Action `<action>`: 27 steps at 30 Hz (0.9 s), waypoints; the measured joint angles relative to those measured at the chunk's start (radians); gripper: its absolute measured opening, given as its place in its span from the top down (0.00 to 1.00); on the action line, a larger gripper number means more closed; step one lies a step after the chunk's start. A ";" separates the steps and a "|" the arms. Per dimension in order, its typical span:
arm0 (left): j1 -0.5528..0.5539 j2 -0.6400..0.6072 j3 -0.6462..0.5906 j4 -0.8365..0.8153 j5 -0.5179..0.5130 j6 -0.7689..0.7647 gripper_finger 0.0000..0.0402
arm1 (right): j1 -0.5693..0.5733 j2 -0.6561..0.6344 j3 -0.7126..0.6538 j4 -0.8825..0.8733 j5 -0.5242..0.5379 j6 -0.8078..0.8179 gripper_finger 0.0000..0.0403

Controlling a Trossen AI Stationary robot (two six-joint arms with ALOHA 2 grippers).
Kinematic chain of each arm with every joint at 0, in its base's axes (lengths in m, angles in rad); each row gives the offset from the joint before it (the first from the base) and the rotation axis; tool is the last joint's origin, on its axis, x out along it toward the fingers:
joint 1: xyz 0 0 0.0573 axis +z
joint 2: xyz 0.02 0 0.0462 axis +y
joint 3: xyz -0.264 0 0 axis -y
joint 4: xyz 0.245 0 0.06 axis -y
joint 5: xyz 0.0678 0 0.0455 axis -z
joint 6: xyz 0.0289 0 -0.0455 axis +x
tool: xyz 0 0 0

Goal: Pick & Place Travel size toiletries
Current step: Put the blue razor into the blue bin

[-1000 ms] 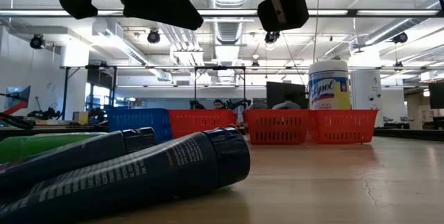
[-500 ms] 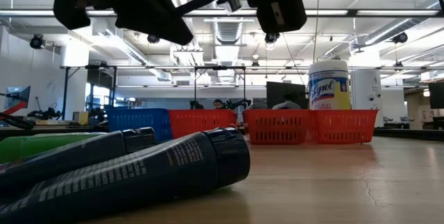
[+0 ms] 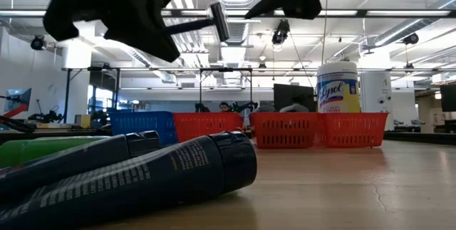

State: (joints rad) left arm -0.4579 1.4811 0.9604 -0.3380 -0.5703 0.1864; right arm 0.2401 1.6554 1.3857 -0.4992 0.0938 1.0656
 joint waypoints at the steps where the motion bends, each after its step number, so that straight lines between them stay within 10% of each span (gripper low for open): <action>1: -0.005 -0.005 0.000 -0.004 -0.005 -0.011 0.93 | 0.000 -0.011 0.000 -0.004 0.034 0.000 0.22; 8: -0.013 -0.071 -0.041 -0.144 -0.059 -0.372 0.93 | 0.017 -0.125 -0.005 -0.130 0.361 0.026 0.15; 18: 0.075 -0.417 -0.257 -0.218 -0.049 -1.318 0.94 | 0.026 -0.215 -0.047 -0.272 0.437 0.120 0.21; 27: 0.281 -0.474 -0.473 0.150 0.106 -1.487 0.94 | 0.026 -0.215 -0.135 -0.128 0.456 0.129 0.29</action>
State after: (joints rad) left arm -0.1770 1.0075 0.4876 -0.1878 -0.4643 -1.3001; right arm 0.2665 1.4402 1.2508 -0.6276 0.5499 1.1950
